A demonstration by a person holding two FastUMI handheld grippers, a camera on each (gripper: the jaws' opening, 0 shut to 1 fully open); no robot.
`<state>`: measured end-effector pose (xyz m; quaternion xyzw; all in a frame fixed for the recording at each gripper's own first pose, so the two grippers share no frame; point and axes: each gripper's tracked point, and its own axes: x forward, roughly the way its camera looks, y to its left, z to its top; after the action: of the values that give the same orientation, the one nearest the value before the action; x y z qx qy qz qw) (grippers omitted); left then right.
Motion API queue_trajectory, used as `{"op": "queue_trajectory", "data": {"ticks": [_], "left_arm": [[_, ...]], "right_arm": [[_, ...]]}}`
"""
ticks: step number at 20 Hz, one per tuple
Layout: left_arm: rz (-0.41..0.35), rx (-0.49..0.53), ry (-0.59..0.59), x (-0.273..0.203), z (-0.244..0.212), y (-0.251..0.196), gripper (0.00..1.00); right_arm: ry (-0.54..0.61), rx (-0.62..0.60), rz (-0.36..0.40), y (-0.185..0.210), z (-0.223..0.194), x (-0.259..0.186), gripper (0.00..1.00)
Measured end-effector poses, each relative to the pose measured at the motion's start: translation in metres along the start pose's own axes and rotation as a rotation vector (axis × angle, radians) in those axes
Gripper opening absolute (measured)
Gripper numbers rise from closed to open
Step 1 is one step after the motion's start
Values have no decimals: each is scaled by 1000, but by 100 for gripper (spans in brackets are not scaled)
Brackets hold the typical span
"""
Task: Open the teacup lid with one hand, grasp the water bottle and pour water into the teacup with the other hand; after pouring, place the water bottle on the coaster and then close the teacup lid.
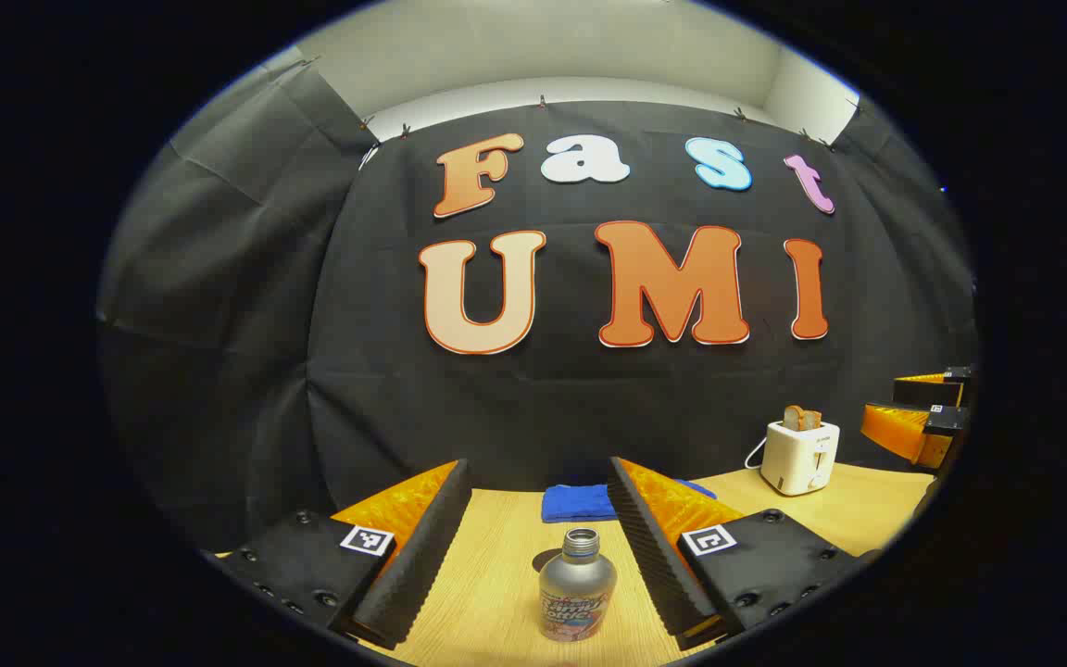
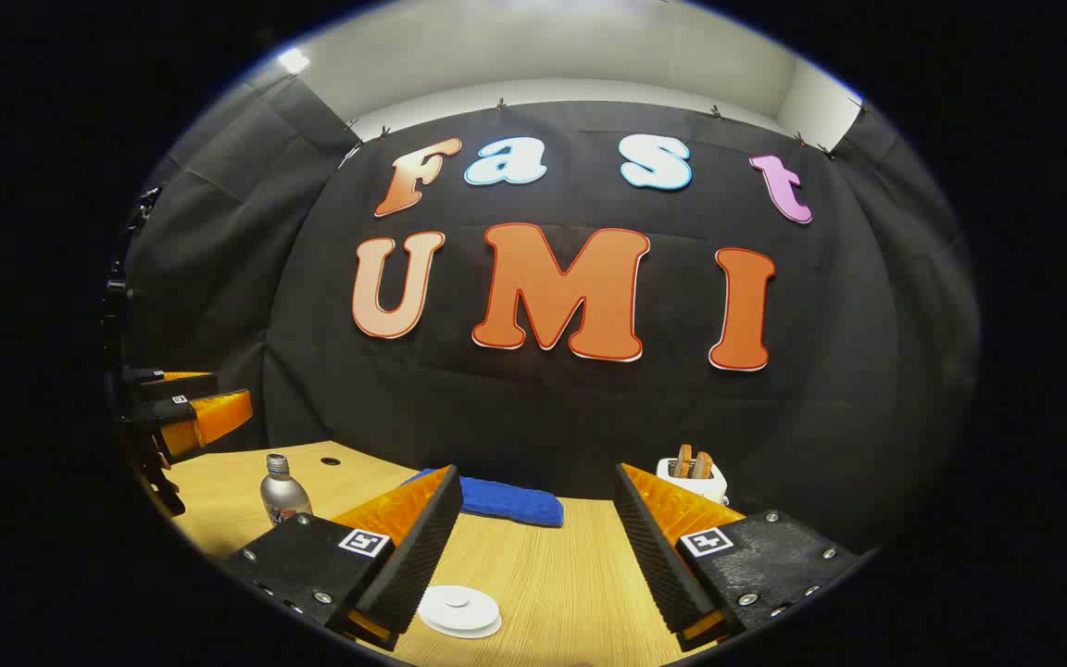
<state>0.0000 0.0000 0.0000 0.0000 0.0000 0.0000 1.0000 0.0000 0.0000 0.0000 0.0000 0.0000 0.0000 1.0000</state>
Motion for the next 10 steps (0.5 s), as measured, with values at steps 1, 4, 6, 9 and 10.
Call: {"op": "queue_trajectory", "data": {"ticks": [1, 4, 6, 9, 10], "left_arm": [[0, 1, -1, -1, 0, 0, 100], [-4, -3, -4, -1, 0, -3, 100], [-4, -3, -4, -1, 1, -2, 100], [-5, -5, -8, -2, 2, -3, 100], [-6, -6, -9, -2, 2, -4, 100]], "right_arm": [[0, 0, 2, 0, 0, 0, 98], [-2, 1, 5, 1, 1, 0, 98], [-3, -2, 6, 1, 0, 0, 98], [-4, 0, 8, 1, 1, 0, 98], [-6, 0, 9, 1, 2, 0, 98]]}}
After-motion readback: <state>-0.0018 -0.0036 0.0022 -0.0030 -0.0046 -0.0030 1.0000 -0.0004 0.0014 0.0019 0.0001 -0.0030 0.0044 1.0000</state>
